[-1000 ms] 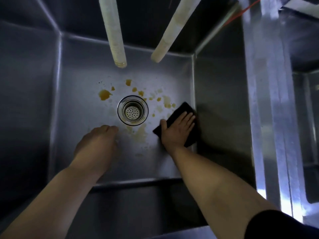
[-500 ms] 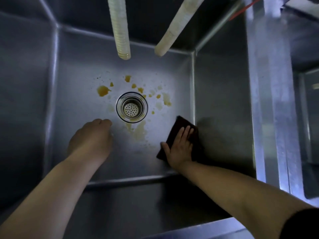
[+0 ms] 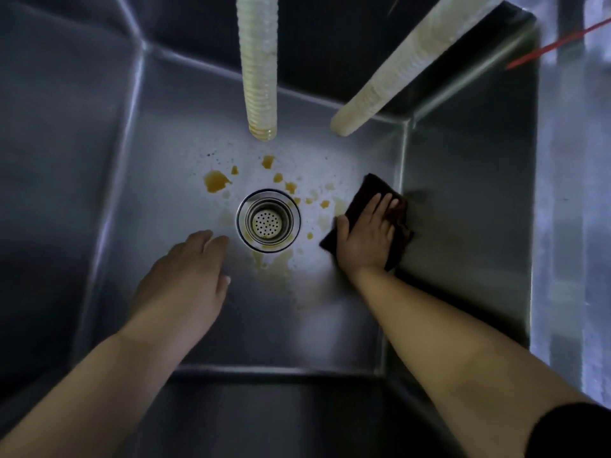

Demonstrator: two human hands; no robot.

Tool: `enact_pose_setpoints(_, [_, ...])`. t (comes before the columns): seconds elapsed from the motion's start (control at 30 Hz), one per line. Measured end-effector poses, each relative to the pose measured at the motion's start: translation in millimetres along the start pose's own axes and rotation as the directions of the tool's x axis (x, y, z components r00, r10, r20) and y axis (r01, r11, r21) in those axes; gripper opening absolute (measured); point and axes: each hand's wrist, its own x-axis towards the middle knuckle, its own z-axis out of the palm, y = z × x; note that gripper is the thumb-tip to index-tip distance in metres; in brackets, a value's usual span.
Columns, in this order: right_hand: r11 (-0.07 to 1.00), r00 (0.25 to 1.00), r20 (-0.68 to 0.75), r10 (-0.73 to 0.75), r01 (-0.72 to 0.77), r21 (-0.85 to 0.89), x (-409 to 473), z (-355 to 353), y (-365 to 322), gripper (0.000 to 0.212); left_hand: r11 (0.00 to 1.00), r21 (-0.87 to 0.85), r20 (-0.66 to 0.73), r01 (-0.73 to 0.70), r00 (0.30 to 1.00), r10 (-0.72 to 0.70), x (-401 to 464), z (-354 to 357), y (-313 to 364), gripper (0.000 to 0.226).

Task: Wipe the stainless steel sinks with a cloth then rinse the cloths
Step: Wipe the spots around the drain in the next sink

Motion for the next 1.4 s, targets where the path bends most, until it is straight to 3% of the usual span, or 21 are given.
enact_pose_setpoints(0.4, [0.97, 0.968, -0.071, -0.239, 0.235, -0.065, 136.2, -24.2, -14.7, 0.076, 1.0, 0.03, -0.047, -0.007, 0.999, 0.009, 3.9, -8.7, -8.3, 0.039])
enact_pose_setpoints(0.57, [0.904, 0.91, -0.011, -0.414, 0.41, -0.118, 92.5, -25.0, -17.0, 0.074, 0.999, 0.0, -0.045, 0.041, 0.998, -0.041, 4.7, -13.4, -10.1, 0.036])
enact_pose_setpoints(0.7, [0.874, 0.875, 0.062, -0.481, 0.484, -0.04, 20.2, -20.6, -15.0, 0.077, 0.997, 0.023, -0.001, 0.069, 0.998, -0.068, 5.9, -14.6, -10.5, 0.037])
enact_pose_setpoints(1.0, [0.952, 0.941, 0.162, -0.296, 0.304, -0.027, -120.1, 10.0, -13.3, 0.083, 0.996, -0.022, 0.043, 0.092, 0.995, -0.091, 4.2, -11.5, -13.2, 0.032])
enact_pose_setpoints(1.17, [0.978, 0.975, 0.086, -0.207, 0.209, -0.017, -79.8, 7.0, -34.2, 0.081, 0.998, -0.02, 0.069, 0.067, 0.995, -0.066, 6.9, -10.5, -13.7, 0.029])
enact_pose_setpoints(1.4, [0.987, 0.987, -0.034, -0.154, 0.153, -0.042, 41.8, -7.3, -80.6, 0.079, 0.998, 0.006, 0.049, 0.056, 0.997, -0.057, 9.9, -13.3, -12.2, 0.031])
